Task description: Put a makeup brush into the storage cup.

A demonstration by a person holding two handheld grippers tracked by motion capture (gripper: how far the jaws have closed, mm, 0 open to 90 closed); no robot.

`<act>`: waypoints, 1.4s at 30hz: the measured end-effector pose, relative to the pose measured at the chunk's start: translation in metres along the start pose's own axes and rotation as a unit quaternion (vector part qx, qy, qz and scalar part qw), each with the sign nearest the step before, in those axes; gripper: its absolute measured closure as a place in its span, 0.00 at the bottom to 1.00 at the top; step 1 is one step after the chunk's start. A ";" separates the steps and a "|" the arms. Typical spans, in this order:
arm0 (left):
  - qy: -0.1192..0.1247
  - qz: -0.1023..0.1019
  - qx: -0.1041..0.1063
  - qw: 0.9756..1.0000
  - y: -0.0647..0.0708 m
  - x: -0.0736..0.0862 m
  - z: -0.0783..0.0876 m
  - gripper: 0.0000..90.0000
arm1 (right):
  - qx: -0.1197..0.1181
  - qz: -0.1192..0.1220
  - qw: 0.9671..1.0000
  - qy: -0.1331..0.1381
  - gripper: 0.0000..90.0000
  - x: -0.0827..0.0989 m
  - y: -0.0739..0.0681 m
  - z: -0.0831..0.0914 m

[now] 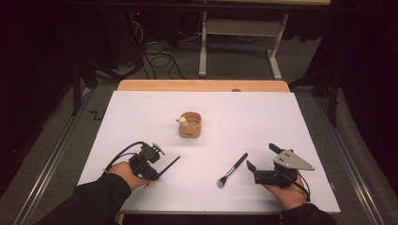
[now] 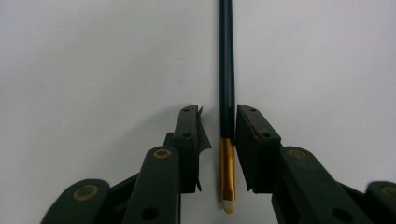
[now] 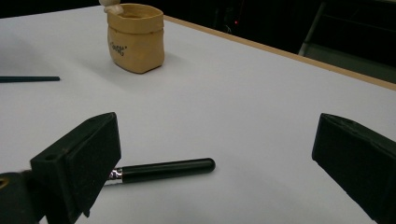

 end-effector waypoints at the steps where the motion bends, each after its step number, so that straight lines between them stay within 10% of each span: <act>1: 0.001 -0.001 0.000 1.000 0.000 0.000 0.000 0.80 | 0.000 -0.001 1.000 0.000 0.02 0.000 0.000 0.000; 27: 0.005 -0.051 -0.011 0.999 0.004 0.004 -0.003 0.92 | -0.001 -0.001 1.000 -0.004 0.02 0.001 -0.001 -0.001; 42: 0.016 -0.043 -0.008 0.999 0.003 0.006 -0.003 0.92 | -0.004 0.004 1.000 -0.002 0.02 0.001 -0.002 -0.001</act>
Point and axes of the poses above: each handheld gripper's, and its own axes: z roughly backward along the jaws, x roughly out of its underside, y roughly to its right, the point moved 3 cm from there along -z, roughly forward along the jaws, and after that the axes turned 3 degrees about y, right-handed, at the moved point
